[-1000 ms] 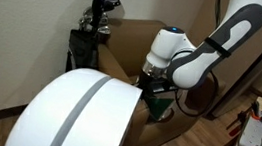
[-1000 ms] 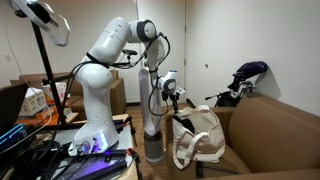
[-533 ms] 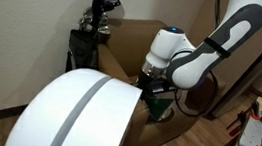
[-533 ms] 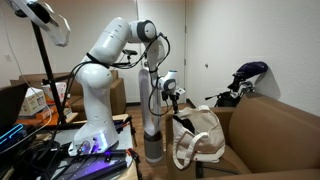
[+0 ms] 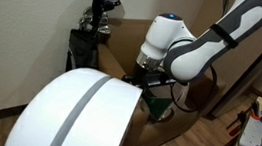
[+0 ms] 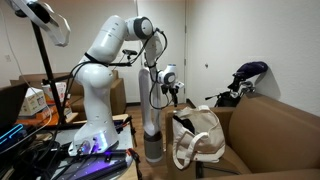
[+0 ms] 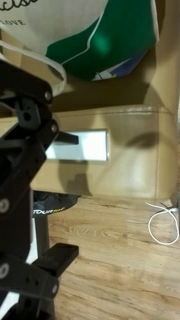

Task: Put the black cloth inside the laundry basket then put the remote on the arm of the couch

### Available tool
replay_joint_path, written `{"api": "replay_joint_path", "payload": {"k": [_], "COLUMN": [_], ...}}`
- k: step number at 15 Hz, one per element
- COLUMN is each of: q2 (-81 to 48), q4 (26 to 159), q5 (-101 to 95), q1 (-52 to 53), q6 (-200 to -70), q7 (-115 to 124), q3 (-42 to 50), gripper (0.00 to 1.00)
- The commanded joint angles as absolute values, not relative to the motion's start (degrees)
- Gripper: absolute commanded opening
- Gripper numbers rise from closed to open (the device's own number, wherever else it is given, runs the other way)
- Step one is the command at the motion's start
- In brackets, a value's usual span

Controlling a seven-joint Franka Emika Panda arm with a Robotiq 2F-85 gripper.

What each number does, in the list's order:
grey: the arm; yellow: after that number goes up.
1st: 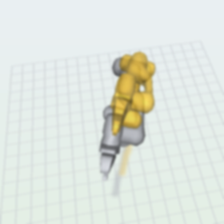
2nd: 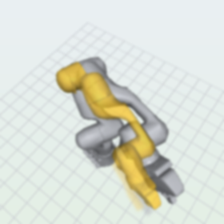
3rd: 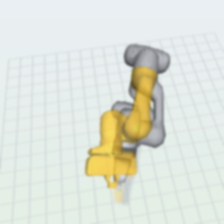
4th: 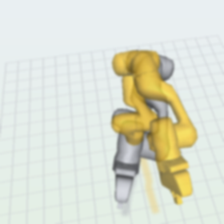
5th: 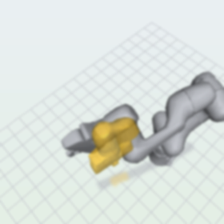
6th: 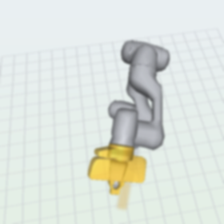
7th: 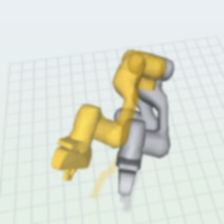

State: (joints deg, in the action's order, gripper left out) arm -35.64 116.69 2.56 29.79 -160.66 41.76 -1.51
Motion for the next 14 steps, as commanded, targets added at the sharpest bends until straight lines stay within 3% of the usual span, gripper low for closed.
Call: {"api": "replay_joint_path", "payload": {"k": [1,8,14], "q2": [-28.17,-17.9,-17.85], "q4": [116.65,115.02,114.16], "q5": [2.9,4.5,2.02], "q1": [30.49,24.72,23.39], "q6": [-150.08,-128.17,-128.23], "q7": [42.97,38.47,40.45], "q3": [-2.86,-7.73,-8.58], "gripper": [1.0,1.0,1.0]}}
